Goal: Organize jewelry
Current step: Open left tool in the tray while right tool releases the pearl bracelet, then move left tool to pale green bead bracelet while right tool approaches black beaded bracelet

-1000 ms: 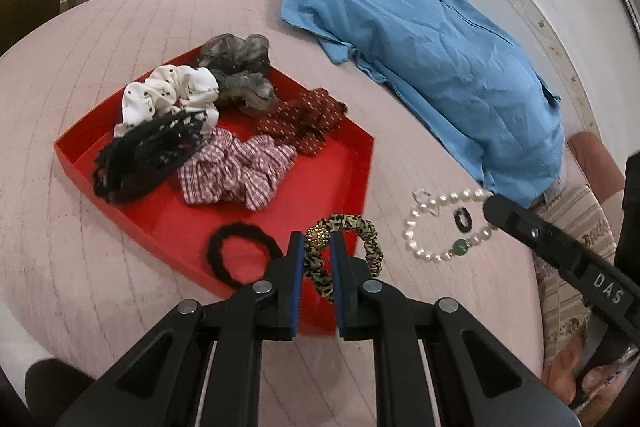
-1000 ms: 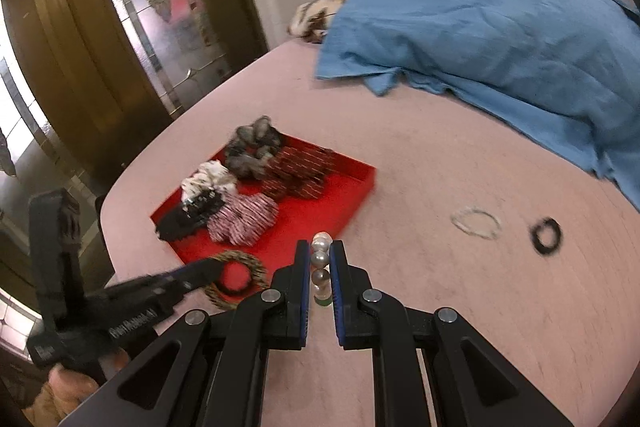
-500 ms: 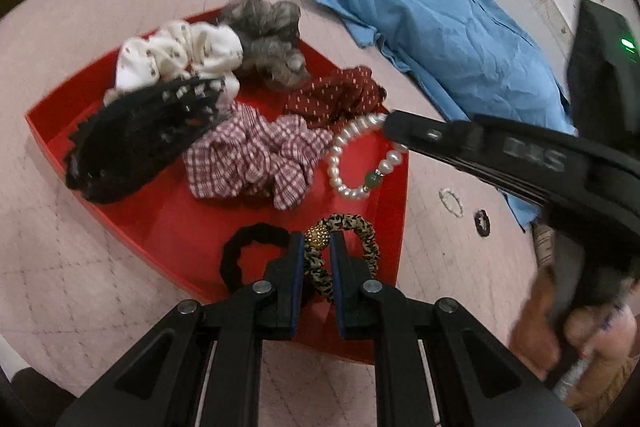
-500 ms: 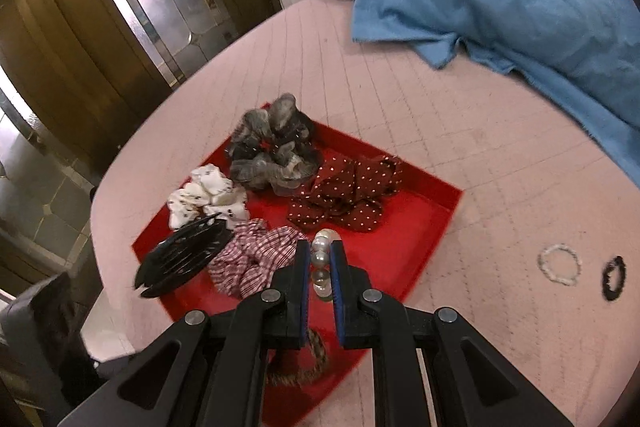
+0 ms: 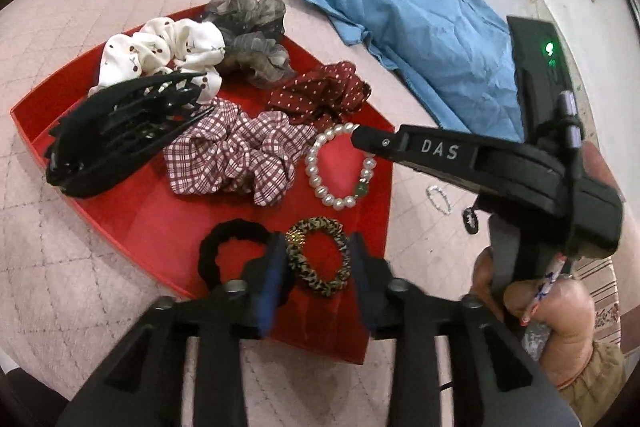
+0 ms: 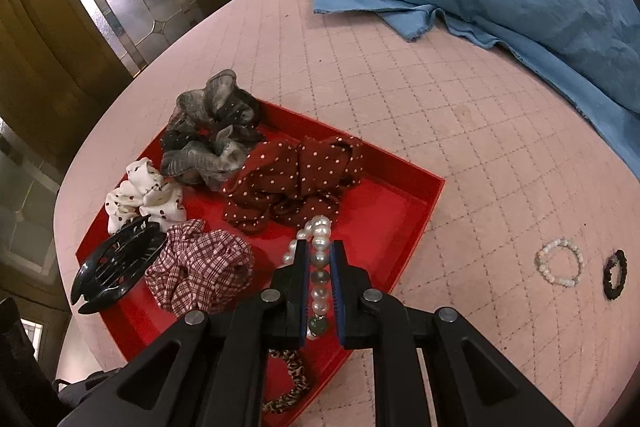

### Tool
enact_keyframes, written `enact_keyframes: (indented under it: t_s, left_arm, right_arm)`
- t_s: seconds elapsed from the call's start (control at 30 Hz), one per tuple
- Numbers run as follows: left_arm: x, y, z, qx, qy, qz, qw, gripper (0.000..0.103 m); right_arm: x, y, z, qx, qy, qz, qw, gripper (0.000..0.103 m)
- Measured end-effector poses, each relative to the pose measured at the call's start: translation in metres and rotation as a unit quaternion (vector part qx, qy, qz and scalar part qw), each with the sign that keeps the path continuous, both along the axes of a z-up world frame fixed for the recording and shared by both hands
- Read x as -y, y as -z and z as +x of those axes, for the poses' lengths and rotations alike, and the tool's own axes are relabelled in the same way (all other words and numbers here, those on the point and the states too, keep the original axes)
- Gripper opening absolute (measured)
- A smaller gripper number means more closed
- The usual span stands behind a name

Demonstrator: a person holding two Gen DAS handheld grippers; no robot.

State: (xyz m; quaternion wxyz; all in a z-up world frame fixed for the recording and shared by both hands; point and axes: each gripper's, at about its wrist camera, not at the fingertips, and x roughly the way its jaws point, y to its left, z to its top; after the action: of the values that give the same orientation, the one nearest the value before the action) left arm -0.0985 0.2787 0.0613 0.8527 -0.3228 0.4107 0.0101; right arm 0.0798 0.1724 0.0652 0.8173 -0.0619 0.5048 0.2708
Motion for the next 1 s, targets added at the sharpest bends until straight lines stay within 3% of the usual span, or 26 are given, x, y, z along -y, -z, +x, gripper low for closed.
enact_keyframes:
  t_s: [0.03,0.1,0.17,0.37,0.47,0.6,0.73,1.0]
  left_arm:
    - [0.000,-0.002,-0.001,0.002,-0.003,0.000,1.0000,0.047]
    - [0.000,-0.005,-0.003,0.005,-0.005,-0.002,1.0000,0.048]
    - [0.001,-0.007,-0.004,0.005,-0.003,-0.002,1.0000,0.048]
    - [0.009,-0.019,-0.012,0.007,-0.005,0.018,0.9998,0.050]
    - [0.014,-0.029,-0.018,0.007,-0.009,0.050,0.9987,0.051]
    - [0.023,-0.042,-0.029,0.004,-0.024,0.119,0.9925,0.062]
    - [0.034,-0.051,-0.037,0.001,-0.027,0.164,0.9861,0.071]
    - [0.073,-0.065,-0.045,0.004,0.013,0.232,0.9726,0.076]
  right_arm:
    - [0.001,-0.001,0.000,-0.001,0.001,0.003,1.000,0.011]
    - [0.001,-0.001,0.000,-0.002,0.002,0.007,1.000,0.018]
    - [0.003,-0.005,-0.001,0.006,0.003,0.011,1.000,0.035]
    - [0.016,-0.020,-0.010,0.026,0.009,0.020,0.999,0.039]
    - [0.031,-0.027,-0.019,0.029,0.016,0.029,0.999,0.043]
    - [0.055,-0.032,-0.032,0.030,0.027,0.038,0.998,0.045]
    - [0.083,-0.034,-0.049,0.034,0.038,0.039,0.998,0.048]
    - [0.154,-0.029,-0.092,0.061,0.060,0.002,0.996,0.056]
